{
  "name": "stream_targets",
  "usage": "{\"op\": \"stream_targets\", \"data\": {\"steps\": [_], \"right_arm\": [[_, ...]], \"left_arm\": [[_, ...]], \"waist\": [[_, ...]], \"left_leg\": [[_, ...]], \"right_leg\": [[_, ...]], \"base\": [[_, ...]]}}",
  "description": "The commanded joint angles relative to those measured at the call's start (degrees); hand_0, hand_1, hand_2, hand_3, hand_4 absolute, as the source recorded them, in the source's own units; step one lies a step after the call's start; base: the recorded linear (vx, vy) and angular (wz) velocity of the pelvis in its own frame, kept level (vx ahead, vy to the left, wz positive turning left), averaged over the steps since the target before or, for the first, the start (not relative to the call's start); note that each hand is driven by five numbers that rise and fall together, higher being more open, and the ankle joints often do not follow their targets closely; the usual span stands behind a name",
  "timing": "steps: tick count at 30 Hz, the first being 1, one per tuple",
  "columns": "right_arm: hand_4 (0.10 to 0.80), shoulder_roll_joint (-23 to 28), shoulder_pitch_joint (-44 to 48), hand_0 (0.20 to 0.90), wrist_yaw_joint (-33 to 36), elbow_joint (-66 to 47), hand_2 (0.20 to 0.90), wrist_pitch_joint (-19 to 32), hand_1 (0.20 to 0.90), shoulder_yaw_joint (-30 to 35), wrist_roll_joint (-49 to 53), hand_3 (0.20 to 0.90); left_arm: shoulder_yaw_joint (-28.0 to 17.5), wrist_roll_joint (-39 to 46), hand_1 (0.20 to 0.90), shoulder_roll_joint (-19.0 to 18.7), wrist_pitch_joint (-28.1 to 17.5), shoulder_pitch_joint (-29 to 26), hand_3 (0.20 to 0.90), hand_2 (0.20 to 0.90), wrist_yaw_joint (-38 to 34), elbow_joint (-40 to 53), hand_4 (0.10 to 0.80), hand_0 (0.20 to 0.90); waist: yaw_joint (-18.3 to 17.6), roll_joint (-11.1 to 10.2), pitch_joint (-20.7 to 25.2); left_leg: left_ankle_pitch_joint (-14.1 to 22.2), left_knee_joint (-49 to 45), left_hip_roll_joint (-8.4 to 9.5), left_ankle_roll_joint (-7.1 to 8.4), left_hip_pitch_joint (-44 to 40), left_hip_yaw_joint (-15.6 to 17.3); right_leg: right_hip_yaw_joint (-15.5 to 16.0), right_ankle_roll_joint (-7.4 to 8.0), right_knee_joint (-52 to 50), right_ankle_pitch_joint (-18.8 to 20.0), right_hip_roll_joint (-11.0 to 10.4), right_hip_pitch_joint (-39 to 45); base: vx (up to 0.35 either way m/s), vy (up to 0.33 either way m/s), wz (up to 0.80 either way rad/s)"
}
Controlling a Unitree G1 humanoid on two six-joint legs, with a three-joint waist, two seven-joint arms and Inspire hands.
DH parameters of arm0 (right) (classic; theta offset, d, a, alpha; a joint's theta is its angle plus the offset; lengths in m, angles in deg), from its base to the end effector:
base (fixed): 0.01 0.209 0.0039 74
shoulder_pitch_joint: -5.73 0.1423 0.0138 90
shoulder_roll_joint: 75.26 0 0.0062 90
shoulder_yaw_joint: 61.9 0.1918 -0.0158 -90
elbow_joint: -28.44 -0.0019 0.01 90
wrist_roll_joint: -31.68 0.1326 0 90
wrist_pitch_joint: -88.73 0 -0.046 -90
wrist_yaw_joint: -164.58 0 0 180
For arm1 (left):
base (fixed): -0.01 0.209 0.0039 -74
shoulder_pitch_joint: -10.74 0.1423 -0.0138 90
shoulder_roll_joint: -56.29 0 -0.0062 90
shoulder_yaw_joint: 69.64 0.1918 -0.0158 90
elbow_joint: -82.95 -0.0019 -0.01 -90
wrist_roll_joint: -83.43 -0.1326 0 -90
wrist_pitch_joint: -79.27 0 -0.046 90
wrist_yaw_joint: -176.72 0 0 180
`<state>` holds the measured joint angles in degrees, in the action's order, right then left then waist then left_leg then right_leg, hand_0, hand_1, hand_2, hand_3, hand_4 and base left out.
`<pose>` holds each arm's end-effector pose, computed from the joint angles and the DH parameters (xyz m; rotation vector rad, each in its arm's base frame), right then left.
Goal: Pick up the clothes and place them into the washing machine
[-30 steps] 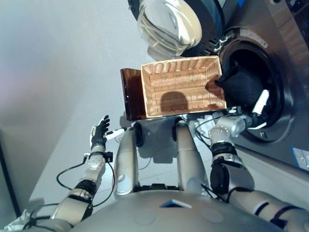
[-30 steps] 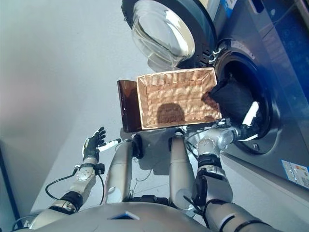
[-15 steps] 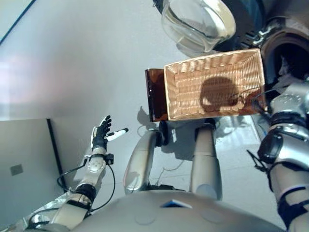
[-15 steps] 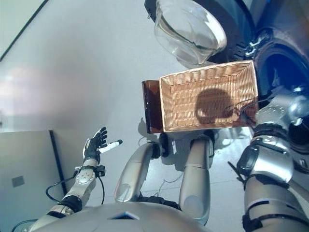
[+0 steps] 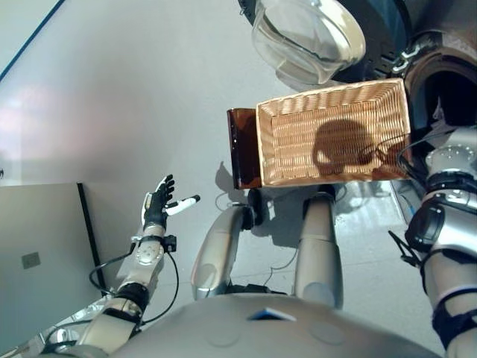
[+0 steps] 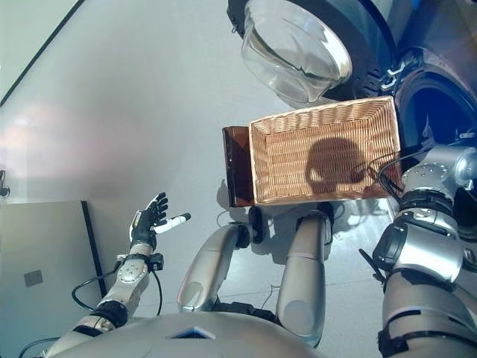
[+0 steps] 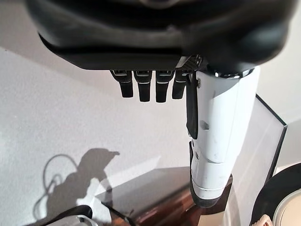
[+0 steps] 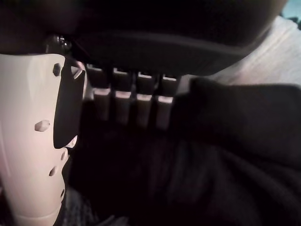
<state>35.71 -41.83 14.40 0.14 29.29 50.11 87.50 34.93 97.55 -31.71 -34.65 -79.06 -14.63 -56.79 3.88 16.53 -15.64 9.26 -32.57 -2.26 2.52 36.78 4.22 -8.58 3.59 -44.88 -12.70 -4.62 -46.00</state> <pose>0.2761 -0.3587 0.1332 0.7459 -0.4404 -1.2645 0.1349 0.1972 -0.0810 0.1463 0.4699 0.1525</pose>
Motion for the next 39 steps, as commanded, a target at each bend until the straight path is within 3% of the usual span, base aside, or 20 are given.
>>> {"op": "stream_targets", "data": {"steps": [1, 7, 8, 11, 13, 16, 25, 31, 37, 39], "right_arm": [[0.800, 4.28, 2.57, 0.900, -5.06, -5.05, 0.900, 5.35, 0.900, -4.34, -1.56, 0.900], [0.800, -6.63, -3.71, 0.900, -9.48, -3.56, 0.900, 1.64, 0.900, -6.03, 0.39, 0.900], [0.800, -6.74, -3.83, 0.900, -9.64, -3.58, 0.900, 1.66, 0.900, -5.98, 0.52, 0.900], [0.800, -13.98, -7.96, 0.900, -11.70, -4.14, 0.900, 1.13, 0.900, -6.94, 1.12, 0.900], [0.800, -15.49, -8.68, 0.900, -12.23, -4.82, 0.900, 0.94, 0.900, -7.21, 1.53, 0.900], [0.800, -21.65, -13.12, 0.900, -14.62, -5.49, 0.900, 0.37, 0.900, -8.26, 3.19, 0.900], [0.800, -27.24, -19.41, 0.900, -19.02, -1.30, 0.900, -3.04, 0.900, -10.43, 3.83, 0.900], [0.800, -28.77, -26.56, 0.900, -22.06, -1.10, 0.900, -5.70, 0.900, -11.48, 0.89, 0.900], [0.800, -28.22, -33.06, 0.900, -21.81, 1.75, 0.900, -9.47, 0.900, -14.87, -11.74, 0.900], [0.800, -27.22, -36.68, 0.900, -21.07, 4.07, 0.900, -12.00, 0.900, -18.38, -23.59, 0.900]], "left_arm": [[-3.27, 2.22, 0.900, -2.87, -1.40, -1.40, 0.900, 0.900, -1.51, -3.12, 0.800, 0.900], [-3.71, 2.46, 0.900, -1.89, -0.51, -2.54, 0.900, 0.900, -1.31, -5.31, 0.800, 0.900], [-3.73, 2.45, 0.900, -1.99, -0.54, -2.50, 0.900, 0.900, -1.31, -5.34, 0.800, 0.900], [-4.82, 1.38, 0.900, -1.70, 0.21, -2.10, 0.900, 0.900, -1.11, -6.34, 0.800, 0.900], [-4.86, 1.04, 0.900, -1.77, 0.30, -1.90, 0.900, 0.900, -1.12, -6.55, 0.800, 0.900], [-5.96, 0.11, 0.900, -1.74, 0.95, -1.37, 0.900, 0.900, -0.85, -7.60, 0.800, 0.900], [-7.95, -1.53, 0.900, -1.69, 1.83, -1.37, 0.900, 0.900, 0.34, -10.33, 0.800, 0.900], [-9.21, -3.42, 0.900, -1.62, 2.55, -0.40, 0.900, 0.900, 2.13, -13.36, 0.800, 0.900], [-9.79, -5.05, 0.900, -1.44, 3.17, 0.26, 0.900, 0.900, 3.89, -16.29, 0.800, 0.900], [-8.67, -6.30, 0.900, -1.29, 3.87, -0.03, 0.900, 0.900, 5.93, -18.95, 0.800, 0.900]], "waist": [[-0.36, -2.05, 6.16], [-0.64, -5.02, 4.81], [-0.70, -5.10, 4.80], [-0.35, -7.30, 4.40], [-0.43, -7.75, 4.42], [-0.42, -9.81, 4.73], [0.21, -14.22, 5.89], [-0.42, -17.53, 9.36], [-1.70, -19.15, 12.55], [-2.56, -19.74, 14.57]], "left_leg": [[3.73, -1.50, 0.74, -2.07, -1.35, 1.83], [2.50, 0.46, 0.97, -2.23, -3.68, 1.24], [2.54, 0.37, 0.97, -2.23, -3.69, 1.18], [2.98, -1.07, 0.67, -2.49, -3.92, 0.11], [3.03, -0.84, 0.67, -2.53, -4.35, -0.02], [3.08, 1.02, 0.75, -2.73, -7.79, -0.45], [1.73, 7.62, 1.51, -2.88, -16.44, -1.64], [0.20, 14.86, 2.32, -2.83, -23.53, -1.71], [-1.85, 21.05, 2.57, -2.56, -28.42, -1.28], [-3.44, 25.13, 2.75, -2.27, -31.74, -1.53]], "right_leg": [[2.56, -2.72, 10.98, 4.37, 2.24, 5.85], [3.85, -2.61, 13.29, 5.44, 1.85, 9.44], [3.90, -2.62, 13.26, 5.39, 1.84, 9.50], [4.61, -2.77, 13.22, 5.40, 2.09, 11.26], [4.75, -2.69, 13.53, 5.49, 2.03, 11.78], [5.46, -2.14, 15.33, 5.61, 1.40, 15.46], [6.98, -0.84, 22.68, 7.53, 0.02, 25.15], [8.10, 0.31, 29.16, 9.21, -0.77, 32.11], [8.25, 1.20, 33.68, 11.20, -1.18, 35.83], [7.91, 1.87, 36.18, 12.74, -1.60, 37.92]], "base": [[0.007, 0.043, 0.07], [0.001, 0.002, 0.03], [0.007, -0.036, 0.07], [0.021, -0.006, 0.08], [0.038, 0.023, 0.06], [0.087, 0.049, 0.05], [0.115, 0.028, 0.06], [0.141, 0.050, 0.07], [0.077, 0.040, 0.01], [0.056, 0.037, -0.03]]}}
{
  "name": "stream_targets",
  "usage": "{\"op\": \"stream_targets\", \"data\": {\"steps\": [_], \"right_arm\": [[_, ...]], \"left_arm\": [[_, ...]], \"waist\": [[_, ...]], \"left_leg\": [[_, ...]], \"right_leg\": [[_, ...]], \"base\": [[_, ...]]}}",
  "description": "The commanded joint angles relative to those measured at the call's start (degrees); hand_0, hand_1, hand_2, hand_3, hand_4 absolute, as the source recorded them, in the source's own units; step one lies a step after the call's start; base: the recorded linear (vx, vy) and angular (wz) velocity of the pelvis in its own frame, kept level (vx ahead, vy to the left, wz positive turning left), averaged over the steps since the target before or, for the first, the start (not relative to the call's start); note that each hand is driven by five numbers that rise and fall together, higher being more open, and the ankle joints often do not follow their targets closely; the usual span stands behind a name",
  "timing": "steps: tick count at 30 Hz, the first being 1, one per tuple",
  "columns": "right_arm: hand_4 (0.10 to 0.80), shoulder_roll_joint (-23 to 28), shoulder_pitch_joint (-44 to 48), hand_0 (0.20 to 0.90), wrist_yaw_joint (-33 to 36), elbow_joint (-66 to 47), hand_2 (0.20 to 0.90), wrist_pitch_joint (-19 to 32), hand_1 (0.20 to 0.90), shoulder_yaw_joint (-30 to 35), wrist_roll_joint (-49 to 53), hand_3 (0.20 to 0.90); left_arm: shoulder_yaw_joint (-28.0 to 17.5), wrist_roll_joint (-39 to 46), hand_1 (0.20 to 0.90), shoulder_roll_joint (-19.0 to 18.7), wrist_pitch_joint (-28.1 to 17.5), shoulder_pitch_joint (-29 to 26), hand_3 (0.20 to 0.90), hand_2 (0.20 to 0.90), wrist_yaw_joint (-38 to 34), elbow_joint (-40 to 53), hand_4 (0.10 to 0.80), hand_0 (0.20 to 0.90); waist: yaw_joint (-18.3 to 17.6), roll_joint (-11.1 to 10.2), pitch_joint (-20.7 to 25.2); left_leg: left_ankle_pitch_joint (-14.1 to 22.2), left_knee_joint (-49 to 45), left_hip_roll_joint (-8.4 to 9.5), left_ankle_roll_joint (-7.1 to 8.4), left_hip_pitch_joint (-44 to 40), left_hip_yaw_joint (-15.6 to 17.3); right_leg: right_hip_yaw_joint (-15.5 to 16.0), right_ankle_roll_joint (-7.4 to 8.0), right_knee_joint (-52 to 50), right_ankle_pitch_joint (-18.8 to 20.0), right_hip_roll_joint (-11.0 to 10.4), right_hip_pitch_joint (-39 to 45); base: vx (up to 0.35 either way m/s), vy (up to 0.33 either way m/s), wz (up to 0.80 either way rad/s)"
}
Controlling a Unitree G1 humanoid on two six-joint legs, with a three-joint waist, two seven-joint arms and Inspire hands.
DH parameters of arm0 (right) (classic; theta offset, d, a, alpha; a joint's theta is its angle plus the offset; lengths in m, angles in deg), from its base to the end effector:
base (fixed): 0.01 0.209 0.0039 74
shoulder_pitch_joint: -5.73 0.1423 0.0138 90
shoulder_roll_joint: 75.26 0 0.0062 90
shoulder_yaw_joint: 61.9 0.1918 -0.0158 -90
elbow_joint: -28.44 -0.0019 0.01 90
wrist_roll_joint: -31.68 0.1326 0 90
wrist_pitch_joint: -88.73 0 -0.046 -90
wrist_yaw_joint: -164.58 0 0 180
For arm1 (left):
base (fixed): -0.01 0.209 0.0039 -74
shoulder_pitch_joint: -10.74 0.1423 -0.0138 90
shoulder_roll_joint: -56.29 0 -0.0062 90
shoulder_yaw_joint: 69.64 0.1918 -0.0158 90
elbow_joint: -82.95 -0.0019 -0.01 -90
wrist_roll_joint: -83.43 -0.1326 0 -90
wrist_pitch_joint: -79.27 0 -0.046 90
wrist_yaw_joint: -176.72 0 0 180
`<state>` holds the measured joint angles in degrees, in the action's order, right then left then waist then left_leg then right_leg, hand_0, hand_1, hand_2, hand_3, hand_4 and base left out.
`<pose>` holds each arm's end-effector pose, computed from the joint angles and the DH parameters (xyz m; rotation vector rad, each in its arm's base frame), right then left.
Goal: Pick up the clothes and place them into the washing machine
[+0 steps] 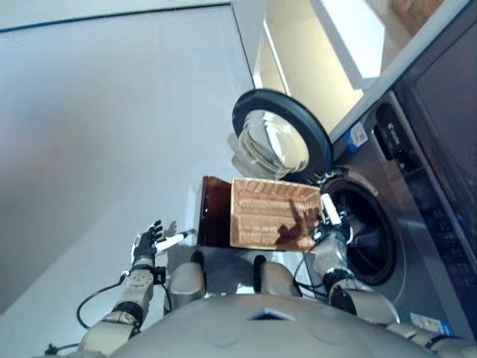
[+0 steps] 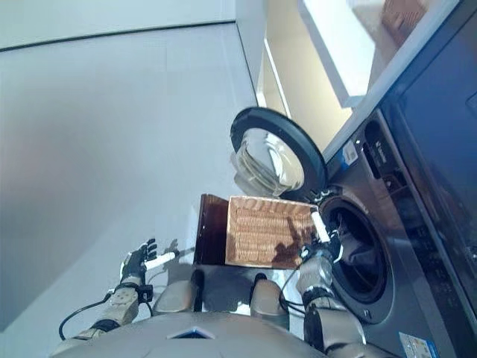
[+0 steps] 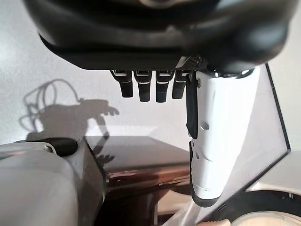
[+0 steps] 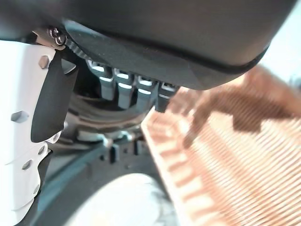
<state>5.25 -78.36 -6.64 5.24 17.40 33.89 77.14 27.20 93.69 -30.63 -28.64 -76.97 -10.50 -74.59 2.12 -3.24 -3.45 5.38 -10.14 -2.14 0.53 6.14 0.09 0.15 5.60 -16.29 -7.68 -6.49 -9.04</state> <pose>0.1251 -0.2047 -0.1031 0.5111 0.6858 -0.7710 0.0759 0.2207 -0.1124 0.1819 0.8942 0.2367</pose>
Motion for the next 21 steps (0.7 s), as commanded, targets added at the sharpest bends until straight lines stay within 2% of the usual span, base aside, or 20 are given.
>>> {"op": "stream_targets", "data": {"steps": [1, 4, 8, 13, 21], "right_arm": [[0.800, 3.23, -0.15, 0.900, -0.02, -1.04, 0.900, -0.12, 0.900, -2.17, -13.23, 0.900], [0.800, 3.21, -5.79, 0.900, 1.15, 0.39, 0.900, -2.03, 0.900, -6.96, -27.28, 0.900], [0.800, 2.95, -9.49, 0.900, 0.50, 7.68, 0.900, -4.67, 0.900, -6.75, -32.59, 0.900], [0.800, 2.57, -11.02, 0.900, 0.14, 16.30, 0.900, -7.76, 0.900, -7.07, -38.40, 0.900], [0.800, 3.72, -10.27, 0.900, 0.19, 17.50, 0.900, -8.55, 0.900, -6.90, -40.67, 0.900]], "left_arm": [[-0.93, -2.44, 0.900, -2.37, -2.15, -2.11, 0.900, 0.900, 1.80, -1.15, 0.800, 0.900], [-0.35, -3.97, 0.900, -2.07, -1.99, -1.89, 0.900, 0.900, 3.00, -2.07, 0.800, 0.900], [0.81, -5.68, 0.900, -0.87, -1.43, -1.97, 0.900, 0.900, 4.02, -3.23, 0.800, 0.900], [1.63, -9.18, 0.900, -0.66, -0.36, -2.01, 0.900, 0.900, 5.47, -4.92, 0.800, 0.900], [2.74, -10.59, 0.900, -0.16, -0.06, -1.87, 0.900, 0.900, 6.30, -5.14, 0.800, 0.900]], "waist": [[-0.80, 0.04, 2.34], [-1.37, -0.60, 4.60], [-1.85, -0.61, 6.11], [-2.11, -0.68, 7.80], [-2.40, -0.65, 8.67]], "left_leg": [[0.42, 2.74, 2.63, -0.27, -1.16, 2.59], [-0.88, 6.27, 2.65, -0.41, -4.49, 2.80], [-2.06, 9.09, 2.70, -0.41, -6.57, 3.21], [-3.77, 13.93, 1.46, 0.28, -10.78, 4.11], [-3.79, 13.80, 1.04, 0.41, -11.63, 4.07]], "right_leg": [[-0.81, -0.14, 7.62, 7.73, 0.26, 1.01], [-1.50, 0.72, 10.52, 9.49, -0.35, 3.43], [-2.96, 1.63, 13.52, 11.57, -1.03, 4.73], [-3.11, 1.75, 14.26, 10.67, -0.65, 7.28], [-3.19, 1.69, 15.05, 10.85, -0.52, 8.70]], "base": [[0.030, 0.039, -0.04], [0.014, 0.043, -0.01], [-0.023, 0.030, -0.11], [0.030, 0.004, -0.13], [0.011, -0.001, -0.03]]}}
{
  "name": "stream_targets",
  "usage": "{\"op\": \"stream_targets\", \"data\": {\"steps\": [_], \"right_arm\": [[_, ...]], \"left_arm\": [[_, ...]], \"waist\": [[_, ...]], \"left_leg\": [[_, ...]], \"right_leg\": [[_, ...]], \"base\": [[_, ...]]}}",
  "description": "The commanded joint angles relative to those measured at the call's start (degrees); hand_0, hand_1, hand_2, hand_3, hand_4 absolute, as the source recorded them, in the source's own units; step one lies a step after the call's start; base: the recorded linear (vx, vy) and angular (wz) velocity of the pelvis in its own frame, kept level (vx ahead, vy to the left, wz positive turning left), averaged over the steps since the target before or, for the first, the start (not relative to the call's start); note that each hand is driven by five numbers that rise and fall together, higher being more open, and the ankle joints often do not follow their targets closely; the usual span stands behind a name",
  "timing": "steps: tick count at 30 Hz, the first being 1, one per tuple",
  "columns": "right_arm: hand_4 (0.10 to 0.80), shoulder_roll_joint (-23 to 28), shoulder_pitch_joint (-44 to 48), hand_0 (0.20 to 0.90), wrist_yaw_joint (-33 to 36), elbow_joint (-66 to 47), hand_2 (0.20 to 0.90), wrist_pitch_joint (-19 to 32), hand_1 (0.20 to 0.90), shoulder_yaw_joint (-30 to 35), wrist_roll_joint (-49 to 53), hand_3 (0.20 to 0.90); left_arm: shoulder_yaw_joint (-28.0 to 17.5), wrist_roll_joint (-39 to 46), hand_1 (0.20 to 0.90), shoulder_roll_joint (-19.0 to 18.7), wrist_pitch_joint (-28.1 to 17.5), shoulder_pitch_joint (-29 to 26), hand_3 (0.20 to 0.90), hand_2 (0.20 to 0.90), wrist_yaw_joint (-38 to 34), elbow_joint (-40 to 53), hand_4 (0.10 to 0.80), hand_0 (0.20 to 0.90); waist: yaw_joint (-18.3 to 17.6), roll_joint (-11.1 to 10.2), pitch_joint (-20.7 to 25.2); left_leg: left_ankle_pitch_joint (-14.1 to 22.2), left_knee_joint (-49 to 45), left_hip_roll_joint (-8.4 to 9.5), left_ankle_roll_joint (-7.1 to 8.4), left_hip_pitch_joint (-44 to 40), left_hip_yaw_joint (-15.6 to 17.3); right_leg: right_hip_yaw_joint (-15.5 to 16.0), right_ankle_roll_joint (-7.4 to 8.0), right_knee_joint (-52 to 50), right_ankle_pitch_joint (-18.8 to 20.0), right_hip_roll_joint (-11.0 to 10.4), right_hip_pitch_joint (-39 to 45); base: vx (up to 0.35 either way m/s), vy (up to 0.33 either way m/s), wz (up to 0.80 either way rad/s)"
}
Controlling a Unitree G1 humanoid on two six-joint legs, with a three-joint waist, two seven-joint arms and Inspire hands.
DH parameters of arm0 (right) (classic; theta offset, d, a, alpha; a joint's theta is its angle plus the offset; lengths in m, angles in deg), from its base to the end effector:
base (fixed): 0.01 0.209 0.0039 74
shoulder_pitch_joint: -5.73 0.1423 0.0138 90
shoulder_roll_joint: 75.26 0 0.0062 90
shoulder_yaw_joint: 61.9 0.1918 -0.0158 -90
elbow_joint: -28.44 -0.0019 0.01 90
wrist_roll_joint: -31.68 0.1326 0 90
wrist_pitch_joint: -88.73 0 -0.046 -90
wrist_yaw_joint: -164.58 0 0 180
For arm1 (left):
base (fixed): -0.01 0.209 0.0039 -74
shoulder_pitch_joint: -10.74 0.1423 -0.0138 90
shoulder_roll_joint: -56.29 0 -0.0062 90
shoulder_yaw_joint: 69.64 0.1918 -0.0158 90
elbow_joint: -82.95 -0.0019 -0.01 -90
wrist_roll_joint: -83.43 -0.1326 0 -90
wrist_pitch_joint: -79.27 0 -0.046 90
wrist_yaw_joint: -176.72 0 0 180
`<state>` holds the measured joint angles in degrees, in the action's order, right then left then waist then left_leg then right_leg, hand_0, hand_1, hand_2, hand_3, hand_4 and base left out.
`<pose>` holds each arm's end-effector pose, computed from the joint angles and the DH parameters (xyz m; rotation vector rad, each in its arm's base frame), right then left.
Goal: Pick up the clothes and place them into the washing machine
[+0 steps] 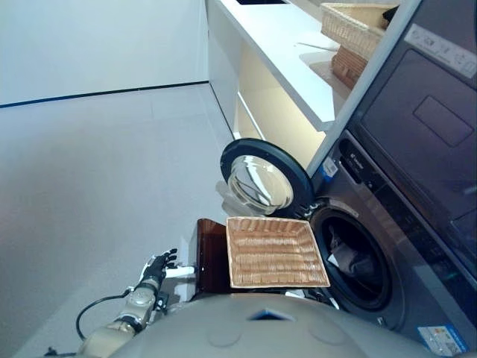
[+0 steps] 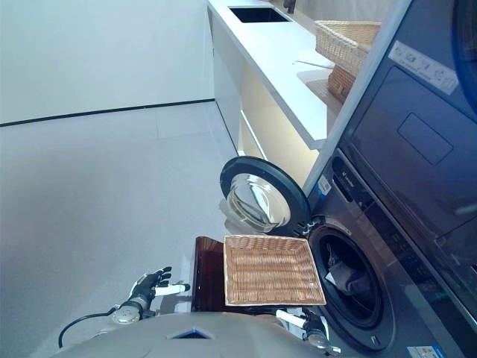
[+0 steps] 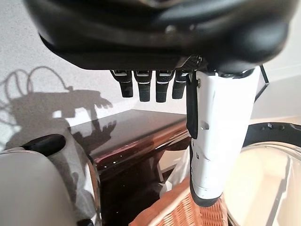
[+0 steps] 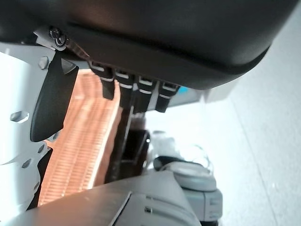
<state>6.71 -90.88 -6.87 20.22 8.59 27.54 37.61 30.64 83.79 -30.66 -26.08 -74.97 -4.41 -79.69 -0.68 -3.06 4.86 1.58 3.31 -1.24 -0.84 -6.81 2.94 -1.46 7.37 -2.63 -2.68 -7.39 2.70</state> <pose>-0.0009 -0.2006 -0.1304 -0.1404 1.3558 -0.3100 0.0457 0.2181 -0.1210 0.2916 1.0842 -0.0209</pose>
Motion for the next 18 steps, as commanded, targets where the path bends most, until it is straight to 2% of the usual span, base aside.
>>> {"op": "stream_targets", "data": {"steps": [1, 8, 12, 13, 15, 18], "right_arm": [[0.800, 2.26, 2.25, 0.900, 0.41, 2.52, 0.900, 0.26, 0.900, -0.54, -1.14, 0.900], [0.800, 2.69, 4.07, 0.900, -0.45, 1.98, 0.900, 0.00, 0.900, -1.45, -0.20, 0.900], [0.800, 3.06, 4.91, 0.900, -0.21, 1.51, 0.900, 0.01, 0.900, -1.35, 0.53, 0.900], [0.800, 2.73, 5.23, 0.900, 0.12, 0.79, 0.900, 0.25, 0.900, -1.25, 1.33, 0.900], [0.800, 2.66, 5.45, 0.900, 0.46, 0.55, 0.900, 0.26, 0.900, -1.05, 2.05, 0.900], [0.800, 3.45, 6.47, 0.900, 0.90, 0.63, 0.900, -0.05, 0.900, -1.38, 1.72, 0.900]], "left_arm": [[-0.71, -0.68, 0.900, -0.12, -2.62, -3.87, 0.900, 0.900, 0.21, -0.05, 0.800, 0.900], [1.19, -0.59, 0.900, 0.44, -2.26, -3.93, 0.900, 0.900, 1.64, 0.69, 0.800, 0.900], [1.52, -0.30, 0.900, 0.03, -1.82, -4.25, 0.900, 0.900, 1.83, 1.09, 0.800, 0.900], [2.00, -0.27, 0.900, -0.02, -1.56, -4.41, 0.900, 0.900, 1.95, 0.90, 0.800, 0.900], [2.63, -0.37, 0.900, 0.02, -1.76, -4.75, 0.900, 0.900, 1.43, 1.03, 0.800, 0.900], [4.15, -0.30, 0.900, -0.11, -2.18, -5.31, 0.900, 0.900, 0.68, 0.83, 0.800, 0.900]], "waist": [[0.39, -0.84, 0.37], [0.27, -1.15, -0.37], [0.08, -1.53, -1.56], [-0.39, -1.50, -2.52], [-0.99, -1.27, -3.80], [-1.67, -0.57, -4.65]], "left_leg": [[0.01, 0.36, 0.14, 1.78, 1.32, 1.22], [-0.03, 0.10, 0.15, 1.48, 2.18, 0.83], [0.06, -0.55, 0.21, 0.76, 2.70, 0.59], [0.22, -0.55, 0.78, -0.12, 2.67, 0.41], [-0.03, -0.21, 1.81, -0.95, 2.83, 0.49], [-0.92, 1.10, 3.67, -1.34, 4.05, 1.56]], "right_leg": [[-1.58, -0.08, 1.38, 5.85, 0.37, -3.05], [-1.37, 0.19, 0.64, 6.07, 0.11, -3.99], [-1.82, 0.43, -2.98, 6.12, 0.38, -5.58], [-2.55, 0.86, -4.95, 6.25, 0.39, -6.61], [-3.94, 1.49, -5.90, 8.06, -0.07, -7.95], [-8.03, 2.84, -4.09, 14.10, -1.75, -11.15]], "base": [[0.000, 0.000, 0.00], [-0.019, 0.026, 0.00], [-0.062, 0.066, 0.01], [-0.095, 0.137, 0.01], [-0.142, 0.188, -0.02], [-0.191, 0.157, -0.27]]}}
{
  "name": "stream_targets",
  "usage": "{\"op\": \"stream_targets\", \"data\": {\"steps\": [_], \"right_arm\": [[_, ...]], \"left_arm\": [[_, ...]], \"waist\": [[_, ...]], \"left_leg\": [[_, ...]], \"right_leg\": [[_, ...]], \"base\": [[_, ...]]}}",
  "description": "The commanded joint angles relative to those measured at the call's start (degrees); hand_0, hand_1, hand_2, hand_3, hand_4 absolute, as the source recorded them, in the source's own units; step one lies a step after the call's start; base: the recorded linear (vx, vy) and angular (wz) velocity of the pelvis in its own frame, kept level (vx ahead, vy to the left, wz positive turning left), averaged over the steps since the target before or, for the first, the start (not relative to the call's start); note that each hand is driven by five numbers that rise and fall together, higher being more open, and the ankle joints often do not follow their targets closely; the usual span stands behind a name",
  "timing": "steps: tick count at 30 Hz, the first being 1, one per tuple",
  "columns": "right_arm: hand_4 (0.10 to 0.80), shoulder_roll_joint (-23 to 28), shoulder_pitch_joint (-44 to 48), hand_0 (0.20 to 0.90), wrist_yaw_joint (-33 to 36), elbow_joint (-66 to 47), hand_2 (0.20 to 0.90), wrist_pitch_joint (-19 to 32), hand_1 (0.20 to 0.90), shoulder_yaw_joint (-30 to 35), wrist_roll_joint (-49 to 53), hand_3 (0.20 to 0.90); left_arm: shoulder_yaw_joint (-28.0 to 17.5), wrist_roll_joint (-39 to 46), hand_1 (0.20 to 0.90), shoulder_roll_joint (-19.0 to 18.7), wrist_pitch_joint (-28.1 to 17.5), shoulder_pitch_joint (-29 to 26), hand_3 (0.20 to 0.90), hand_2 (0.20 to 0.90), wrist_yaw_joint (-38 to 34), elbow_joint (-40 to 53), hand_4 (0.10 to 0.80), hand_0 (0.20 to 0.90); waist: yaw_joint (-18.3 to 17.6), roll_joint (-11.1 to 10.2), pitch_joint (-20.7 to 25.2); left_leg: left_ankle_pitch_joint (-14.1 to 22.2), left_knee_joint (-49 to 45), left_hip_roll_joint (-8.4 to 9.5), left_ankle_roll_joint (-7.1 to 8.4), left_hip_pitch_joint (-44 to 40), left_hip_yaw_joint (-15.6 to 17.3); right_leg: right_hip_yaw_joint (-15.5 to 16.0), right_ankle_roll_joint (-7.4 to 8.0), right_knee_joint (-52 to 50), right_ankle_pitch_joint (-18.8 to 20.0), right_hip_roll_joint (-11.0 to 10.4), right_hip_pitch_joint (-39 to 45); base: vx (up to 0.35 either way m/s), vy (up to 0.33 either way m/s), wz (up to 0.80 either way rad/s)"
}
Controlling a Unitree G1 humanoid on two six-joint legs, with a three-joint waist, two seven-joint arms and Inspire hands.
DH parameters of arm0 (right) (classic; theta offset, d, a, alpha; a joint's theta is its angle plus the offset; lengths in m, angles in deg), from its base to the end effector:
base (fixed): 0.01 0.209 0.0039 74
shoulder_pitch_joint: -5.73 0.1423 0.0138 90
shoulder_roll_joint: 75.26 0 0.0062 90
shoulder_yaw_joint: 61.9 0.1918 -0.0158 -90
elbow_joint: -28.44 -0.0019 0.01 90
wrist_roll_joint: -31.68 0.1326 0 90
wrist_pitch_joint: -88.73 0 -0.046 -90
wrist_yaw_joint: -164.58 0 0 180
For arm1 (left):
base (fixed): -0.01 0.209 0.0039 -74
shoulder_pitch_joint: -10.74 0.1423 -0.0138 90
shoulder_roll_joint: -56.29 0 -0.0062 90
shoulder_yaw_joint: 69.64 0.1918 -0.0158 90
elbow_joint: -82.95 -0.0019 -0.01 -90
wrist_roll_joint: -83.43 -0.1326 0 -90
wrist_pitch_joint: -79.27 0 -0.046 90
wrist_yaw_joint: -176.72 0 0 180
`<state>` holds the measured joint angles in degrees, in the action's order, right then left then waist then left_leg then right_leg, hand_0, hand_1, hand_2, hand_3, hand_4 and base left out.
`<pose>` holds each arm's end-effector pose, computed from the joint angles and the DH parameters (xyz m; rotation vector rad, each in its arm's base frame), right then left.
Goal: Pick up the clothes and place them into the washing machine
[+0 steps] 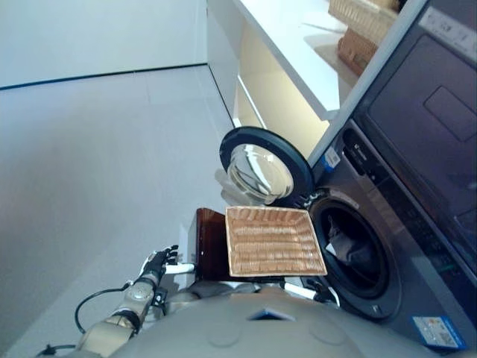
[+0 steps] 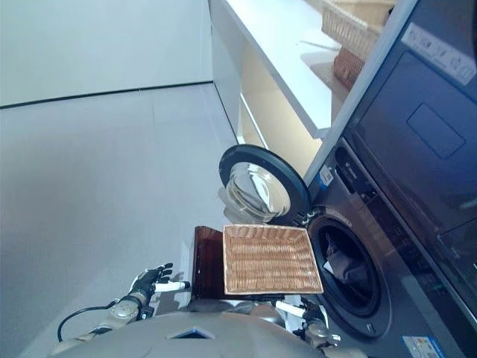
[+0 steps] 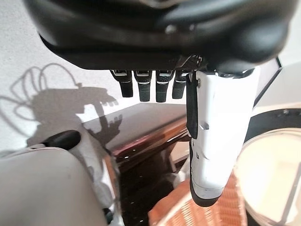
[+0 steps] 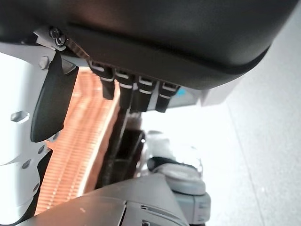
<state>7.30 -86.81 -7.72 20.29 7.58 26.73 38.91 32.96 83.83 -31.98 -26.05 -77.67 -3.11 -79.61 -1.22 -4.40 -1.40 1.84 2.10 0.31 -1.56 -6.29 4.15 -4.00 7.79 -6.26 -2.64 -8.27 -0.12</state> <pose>0.0252 -0.2038 -0.1295 -0.1331 1.3043 -0.2951 0.0632 0.2227 -0.1174 0.3262 1.0448 -0.0719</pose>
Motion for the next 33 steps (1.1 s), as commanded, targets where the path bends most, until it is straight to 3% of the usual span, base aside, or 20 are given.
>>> {"op": "stream_targets", "data": {"steps": [1, 3, 6, 8, 11, 12, 15, 16, 17, 23, 25, 26, 28, 31, 33], "right_arm": [[0.800, 3.41, 3.23, 0.900, 2.23, 0.34, 0.900, 0.91, 0.900, -0.51, 0.38, 0.900], [0.800, 4.24, 4.42, 0.900, 2.69, 0.06, 0.900, 1.08, 0.900, -0.33, 0.66, 0.900], [0.800, 5.14, 5.23, 0.900, 3.13, -0.14, 0.900, 1.56, 0.900, -0.70, 0.76, 0.900], [0.800, 5.38, 5.54, 0.900, 2.96, -0.04, 0.900, 1.87, 0.900, -0.84, 0.88, 0.900], [0.800, 5.46, 5.73, 0.900, 3.02, 0.06, 0.900, 1.94, 0.900, -0.85, 0.71, 0.900], [0.800, 5.37, 5.67, 0.900, 3.02, 0.35, 0.900, 1.75, 0.900, -1.92, -0.57, 0.900], [0.800, 5.36, 5.97, 0.900, 3.64, 0.61, 0.900, 1.47, 0.900, -2.81, -1.96, 0.900], [0.800, 5.17, 6.17, 0.900, 4.36, 0.68, 0.900, 1.47, 0.900, -4.16, -2.67, 0.900], [0.800, 5.18, 6.44, 0.900, 4.50, 0.76, 0.900, 1.49, 0.900, -4.76, -3.05, 0.900], [0.800, 6.94, 5.08, 0.900, 5.37, 1.69, 0.900, 1.51, 0.900, -4.54, -4.63, 0.900], [0.800, 7.82, 4.61, 0.900, 5.50, 2.05, 0.900, 1.22, 0.900, -4.19, -5.80, 0.900], [0.800, 8.03, 4.56, 0.900, 5.34, 1.96, 0.900, 1.20, 0.900, -4.01, -5.91, 0.900], [0.800, 8.48, 4.43, 0.900, 4.81, 1.69, 0.900, 1.06, 0.900, -3.64, -6.17, 0.900], [0.800, 8.74, 3.84, 0.900, 4.27, 1.74, 0.900, 0.85, 0.900, -2.81, -6.05, 0.900], [0.800, 8.80, 3.29, 0.900, 3.89, 1.82, 0.900, 0.80, 0.900, -2.01, -5.96, 0.900]], "left_arm": [[2.23, -0.13, 0.900, 0.84, -2.31, -2.97, 0.900, 0.900, -1.00, 1.00, 0.800, 0.900], [1.85, 0.20, 0.900, -0.18, -2.16, -3.81, 0.900, 0.900, -1.81, 1.45, 0.800, 0.900], [-0.17, 0.37, 0.900, -1.83, -1.82, -4.17, 0.900, 0.900, -2.07, 2.00, 0.800, 0.900], [-1.42, 0.15, 0.900, -2.21, -1.75, -3.72, 0.900, 0.900, -1.83, 1.76, 0.800, 0.900], [-2.31, 0.21, 0.900, -1.92, -1.68, -2.98, 0.900, 0.900, -1.47, 1.78, 0.800, 0.900], [-2.80, -0.02, 0.900, -1.35, -1.90, -2.70, 0.900, 0.900, -1.31, 1.62, 0.800, 0.900], [-3.16, 0.85, 0.900, -0.44, -1.96, -2.40, 0.900, 0.900, -1.87, 2.00, 0.800, 0.900], [-3.31, 3.40, 0.900, 0.66, -2.23, -2.38, 0.900, 0.900, -2.64, 1.99, 0.800, 0.900], [-3.25, 4.13, 0.900, 0.96, -2.47, -2.42, 0.900, 0.900, -2.92, 1.97, 0.800, 0.900], [-2.38, 4.39, 0.900, 2.63, -2.90, -1.11, 0.900, 0.900, -3.13, 1.74, 0.800, 0.900], [-3.09, 4.53, 0.900, 2.58, -2.92, -0.94, 0.900, 0.900, -3.43, 0.70, 0.800, 0.900], [-3.59, 4.82, 0.900, 2.67, -2.75, -0.90, 0.900, 0.900, -3.39, 0.71, 0.800, 0.900], [-4.30, 4.57, 0.900, 2.79, -2.56, -1.07, 0.900, 0.900, -3.18, 0.10, 0.800, 0.900], [-4.73, 4.31, 0.900, 2.88, -2.20, -1.40, 0.900, 0.900, -2.41, -0.09, 0.800, 0.900], [-4.52, 3.70, 0.900, 3.36, -2.24, -1.30, 0.900, 0.900, -1.89, -0.30, 0.800, 0.900]], "waist": [[-1.29, 1.14, 1.18], [-0.52, 2.16, 1.01], [1.37, 3.83, 0.96], [2.37, 3.75, 1.56], [3.89, 3.57, 2.51], [6.07, 2.67, 3.45], [7.88, 2.18, 3.90], [8.45, 2.68, 3.35], [8.37, 2.90, 2.75], [6.65, 3.43, 0.34], [5.90, 2.47, -0.78], [5.61, 1.91, -0.57], [4.99, 0.89, -0.15], [3.68, 0.55, 1.40], [2.41, 1.75, 2.54]], "left_leg": [[-1.65, 2.52, 1.90, -0.48, 4.09, 0.59], [-2.25, 2.42, 1.19, -0.44, 5.14, 1.32], [-3.92, 1.60, -0.64, -0.79, 7.06, 2.40], [-4.92, 1.35, -1.06, -0.91, 8.66, 3.13], [-6.04, 0.90, -1.45, -0.79, 11.03, 4.12], [-7.54, 0.03, -1.62, -0.36, 14.47, 4.89], [-9.14, -0.12, -1.69, 0.47, 16.76, 4.92], [-11.78, 0.37, -3.03, 1.99, 18.92, 4.35], [-12.46, 0.73, -3.56, 2.54, 19.54, 4.08], [-11.72, 0.08, -5.05, 4.35, 22.09, 5.21], [-8.22, -9.73, -3.57, 4.06, 20.06, 0.65], [-5.45, -13.80, -2.00, 3.73, 19.34, -1.40], [-0.61, -21.86, 0.06, 2.65, 16.57, -3.63], [1.61, -25.05, 0.68, 2.06, 11.86, -3.71], [4.03, -18.52, 1.05, 1.98, 5.67, -4.08]], "right_leg": [[-6.58, 2.36, -0.11, 15.13, -1.06, -9.62], [-5.19, 1.13, -1.82, 11.59, 0.28, -9.89], [-0.11, -1.30, -13.00, 1.39, 3.70, -7.16], [-0.11, -1.61, -15.90, -2.00, 5.55, -4.20], [-1.16, -1.51, -15.98, -2.77, 6.70, -0.85], [-2.21, -2.17, -9.98, -5.12, 7.05, 4.18], [-1.30, -2.20, -2.98, -4.80, 6.20, 5.32], [-2.65, -3.38, 1.17, -3.88, 7.82, 5.97], [-3.25, -3.85, 2.12, -3.20, 8.64, 5.92], [0.05, -4.77, 4.52, -1.16, 9.34, 5.56], [0.99, -5.39, 3.98, 1.01, 8.32, 3.92], [1.04, -5.55, 3.71, 2.03, 7.59, 2.91], [0.65, -5.88, 3.31, 2.96, 6.50, 1.67], [0.96, -6.10, 3.59, 3.80, 5.81, -0.11], [1.39, -5.45, 3.30, 4.13, 6.35, -1.48]], "base": [[-0.225, 0.109, -0.54], [-0.227, 0.123, -0.57], [-0.235, 0.086, -0.39], [-0.164, -0.013, -0.19], [-0.210, -0.102, -0.01], [-0.170, -0.113, -0.33], [-0.321, -0.211, -0.38], [-0.337, -0.243, -0.20], [-0.460, -0.336, 0.00], [-0.286, -0.174, 0.42], [-0.401, -0.131, 0.25], [-0.295, -0.092, 0.09], [-0.263, -0.056, 0.09], [-0.166, 0.017, 0.04], [-0.068, 0.108, 0.16]]}}
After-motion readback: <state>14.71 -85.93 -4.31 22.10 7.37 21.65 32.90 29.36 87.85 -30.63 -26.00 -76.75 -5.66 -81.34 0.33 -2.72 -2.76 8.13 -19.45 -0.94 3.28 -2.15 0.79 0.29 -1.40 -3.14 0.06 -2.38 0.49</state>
